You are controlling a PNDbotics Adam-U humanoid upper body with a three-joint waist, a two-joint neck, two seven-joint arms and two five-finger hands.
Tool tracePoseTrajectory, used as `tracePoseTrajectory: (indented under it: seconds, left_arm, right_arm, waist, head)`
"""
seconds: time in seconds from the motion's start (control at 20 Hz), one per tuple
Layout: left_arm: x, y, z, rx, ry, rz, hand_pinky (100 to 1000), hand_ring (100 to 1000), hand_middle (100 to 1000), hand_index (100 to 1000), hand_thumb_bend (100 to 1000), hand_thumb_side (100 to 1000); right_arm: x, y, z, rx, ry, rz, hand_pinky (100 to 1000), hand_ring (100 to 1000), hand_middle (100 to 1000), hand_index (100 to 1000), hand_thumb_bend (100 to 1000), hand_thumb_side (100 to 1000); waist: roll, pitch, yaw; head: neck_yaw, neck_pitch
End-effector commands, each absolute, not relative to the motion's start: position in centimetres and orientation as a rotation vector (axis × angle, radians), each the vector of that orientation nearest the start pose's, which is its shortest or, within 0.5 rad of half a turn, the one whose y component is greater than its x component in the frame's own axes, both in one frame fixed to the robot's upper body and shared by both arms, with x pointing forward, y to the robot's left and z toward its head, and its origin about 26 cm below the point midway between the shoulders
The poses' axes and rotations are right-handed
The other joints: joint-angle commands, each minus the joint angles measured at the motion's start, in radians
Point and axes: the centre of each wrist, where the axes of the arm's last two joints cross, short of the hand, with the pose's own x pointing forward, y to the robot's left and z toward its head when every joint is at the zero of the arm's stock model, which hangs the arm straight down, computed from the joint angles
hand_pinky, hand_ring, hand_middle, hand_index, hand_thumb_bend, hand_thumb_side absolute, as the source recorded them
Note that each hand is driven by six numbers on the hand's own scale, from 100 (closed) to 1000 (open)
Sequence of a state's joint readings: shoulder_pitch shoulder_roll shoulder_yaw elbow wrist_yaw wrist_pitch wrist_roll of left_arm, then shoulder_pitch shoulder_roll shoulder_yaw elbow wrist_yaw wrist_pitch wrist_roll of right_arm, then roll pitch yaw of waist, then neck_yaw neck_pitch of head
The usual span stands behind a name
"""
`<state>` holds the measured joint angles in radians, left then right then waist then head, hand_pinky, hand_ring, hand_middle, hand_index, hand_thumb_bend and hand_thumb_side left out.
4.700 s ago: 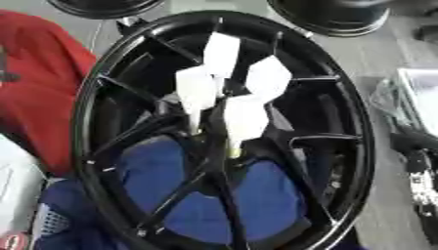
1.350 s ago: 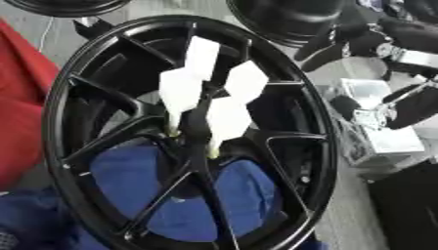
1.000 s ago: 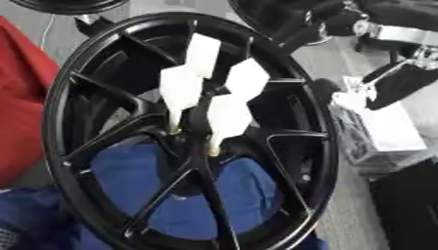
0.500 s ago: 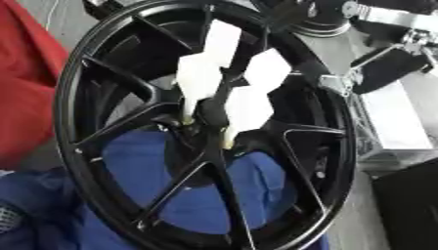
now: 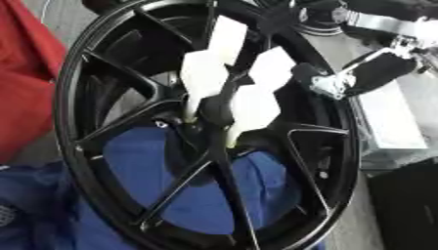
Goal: Pull the pin out of the wheel hub.
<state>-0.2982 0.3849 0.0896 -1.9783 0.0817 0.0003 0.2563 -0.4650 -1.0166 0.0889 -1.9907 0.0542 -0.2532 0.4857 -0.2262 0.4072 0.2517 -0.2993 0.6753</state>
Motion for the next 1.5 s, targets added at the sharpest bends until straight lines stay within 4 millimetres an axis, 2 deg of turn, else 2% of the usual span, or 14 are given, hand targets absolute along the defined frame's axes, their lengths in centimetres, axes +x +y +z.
tracePoseTrajectory:
  seconds: [0.05,0.1,0.35,0.65,1.05,1.5]
  left_arm:
    - [29.8,29.1,21.8,0.34,-2.334,-0.039,582,798,594,635,613,498]
    - [29.8,29.1,21.8,0.34,-2.334,-0.04,582,798,594,635,613,498]
    - [29.8,29.1,21.7,0.338,-2.334,-0.041,581,798,594,635,611,498]
    - [29.8,29.0,21.7,0.334,-2.333,-0.037,581,799,593,634,607,497]
    - [29.8,29.0,21.6,0.332,-2.331,-0.033,581,799,593,633,604,496]
    - [29.8,28.9,21.5,0.337,-2.329,-0.03,580,800,593,633,602,496]
  right_arm:
    - [28.7,-31.0,31.8,0.699,2.588,-2.371,878,903,874,918,100,565]
    - [28.7,-31.1,31.8,0.704,2.585,-2.375,879,906,877,928,100,591]
    - [28.8,-31.1,31.3,0.772,2.574,-2.393,882,904,869,934,100,571]
    - [28.9,-31.0,30.8,0.866,2.557,-2.411,883,900,856,935,100,604]
    - [29.0,-30.7,30.1,0.886,2.505,-2.468,881,897,832,939,100,640]
    - [29.0,-30.8,29.9,0.942,2.529,-2.446,874,890,803,932,100,565]
  waist:
    - [0.006,-0.014,-0.001]
    - [0.005,-0.013,-0.001]
    - [0.001,-0.005,-0.001]
    - [0.0,0.004,-0.004]
    - [0.0,0.014,-0.011]
    - [0.0,0.026,-0.015]
  head:
    - [0.003,-0.005]
    - [0.004,-0.005]
    - [0.006,-0.006]
    - [0.007,-0.007]
    - [0.007,-0.007]
    - [0.004,-0.019]
